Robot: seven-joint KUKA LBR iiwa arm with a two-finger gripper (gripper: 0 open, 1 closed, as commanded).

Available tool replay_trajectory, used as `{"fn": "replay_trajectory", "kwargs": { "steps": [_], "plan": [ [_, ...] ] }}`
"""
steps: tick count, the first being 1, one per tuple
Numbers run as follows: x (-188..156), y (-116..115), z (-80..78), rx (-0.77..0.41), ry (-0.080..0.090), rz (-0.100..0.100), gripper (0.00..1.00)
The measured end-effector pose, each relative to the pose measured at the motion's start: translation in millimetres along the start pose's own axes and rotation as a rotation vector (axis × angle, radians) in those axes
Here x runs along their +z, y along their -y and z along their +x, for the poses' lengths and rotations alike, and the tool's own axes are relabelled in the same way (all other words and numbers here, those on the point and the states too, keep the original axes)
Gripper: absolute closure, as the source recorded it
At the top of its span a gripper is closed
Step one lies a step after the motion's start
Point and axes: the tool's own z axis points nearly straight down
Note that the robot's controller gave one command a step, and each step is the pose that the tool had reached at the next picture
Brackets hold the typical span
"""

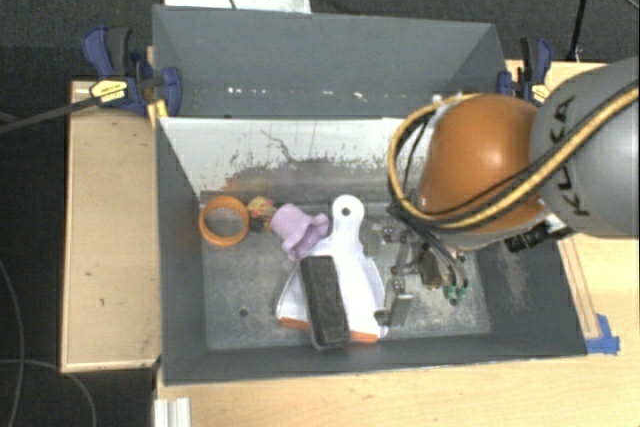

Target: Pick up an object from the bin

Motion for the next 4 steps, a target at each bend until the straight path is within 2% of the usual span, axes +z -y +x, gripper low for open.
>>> {"fn": "replay_trajectory", "kwargs": {
  "steps": [1,2,3,4],
  "plan": [
    [-4.3,0.3,-1.7,0.002,0.009,-0.001,0.00],
    [48.6,-4.0,-16.2,-0.014,0.016,-0.001,0.00],
    [79.3,-7.5,-14.7,0.101,0.004,0.000,0.00],
    [90.6,-14.9,-25.0,0.203,0.009,-0.001,0.00]
  ]
}}
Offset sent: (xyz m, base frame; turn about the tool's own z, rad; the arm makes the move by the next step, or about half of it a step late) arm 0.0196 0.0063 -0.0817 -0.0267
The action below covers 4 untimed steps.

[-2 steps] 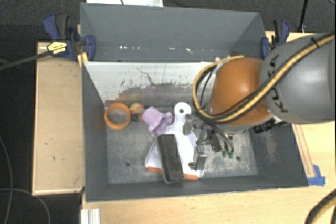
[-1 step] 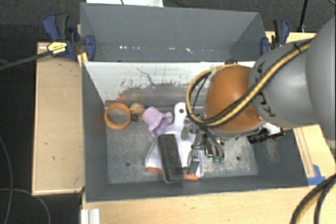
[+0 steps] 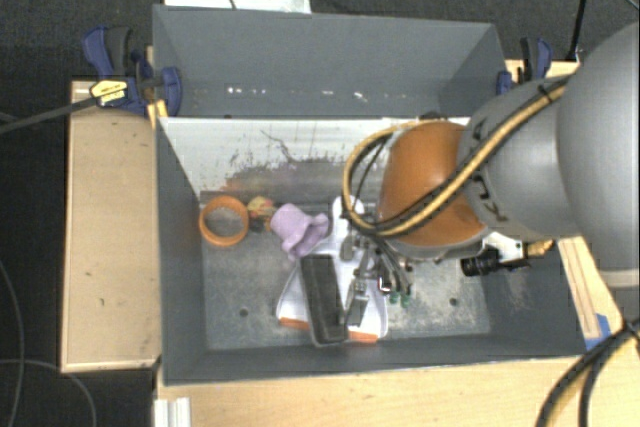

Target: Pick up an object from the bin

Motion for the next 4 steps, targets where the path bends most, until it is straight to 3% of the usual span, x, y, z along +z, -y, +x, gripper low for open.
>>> {"fn": "replay_trajectory", "kwargs": {
  "steps": [1,2,3,4],
  "plan": [
    [19.3,-3.1,-14.3,-0.218,0.003,-0.001,0.00],
    [11.2,-0.7,-19.9,-0.099,-0.002,0.000,0.00],
    [4.2,-4.7,-18.4,0.129,0.001,0.000,0.00],
    [-1.7,-10.0,-7.7,-0.157,-0.002,0.001,0.00]
  ]
}}
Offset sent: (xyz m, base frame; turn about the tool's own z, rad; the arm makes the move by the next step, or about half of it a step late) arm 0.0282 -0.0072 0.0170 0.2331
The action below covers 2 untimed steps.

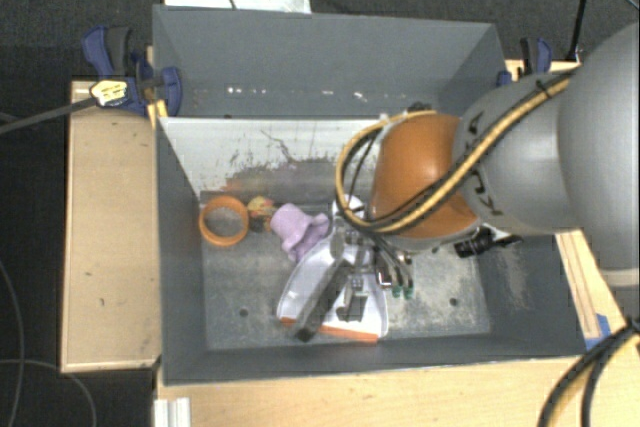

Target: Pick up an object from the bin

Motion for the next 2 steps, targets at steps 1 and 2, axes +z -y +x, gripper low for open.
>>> {"fn": "replay_trajectory", "kwargs": {
  "steps": [1,2],
  "plan": [
    [-12.6,2.4,10.2,-0.136,-0.001,0.000,0.00],
    [-0.4,5.7,16.6,0.082,0.002,-0.001,0.00]
  ]
}}
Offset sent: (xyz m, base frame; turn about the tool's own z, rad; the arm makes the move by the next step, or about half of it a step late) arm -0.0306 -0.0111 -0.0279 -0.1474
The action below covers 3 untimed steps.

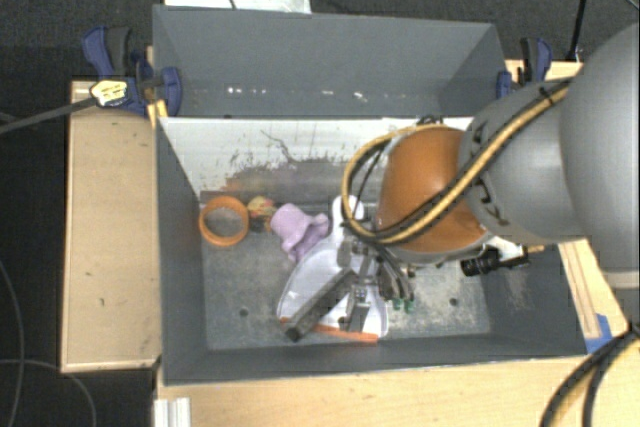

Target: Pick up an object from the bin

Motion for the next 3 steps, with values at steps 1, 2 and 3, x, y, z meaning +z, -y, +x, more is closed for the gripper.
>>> {"fn": "replay_trajectory", "kwargs": {
  "steps": [1,2,3],
  "plan": [
    [29.4,14.9,3.8,-0.038,-0.002,0.000,1.00],
    [29.4,14.9,3.8,-0.037,-0.002,0.000,1.00],
    [-138.3,30.4,-9.5,0.029,0.004,0.000,1.00]
  ]
}}
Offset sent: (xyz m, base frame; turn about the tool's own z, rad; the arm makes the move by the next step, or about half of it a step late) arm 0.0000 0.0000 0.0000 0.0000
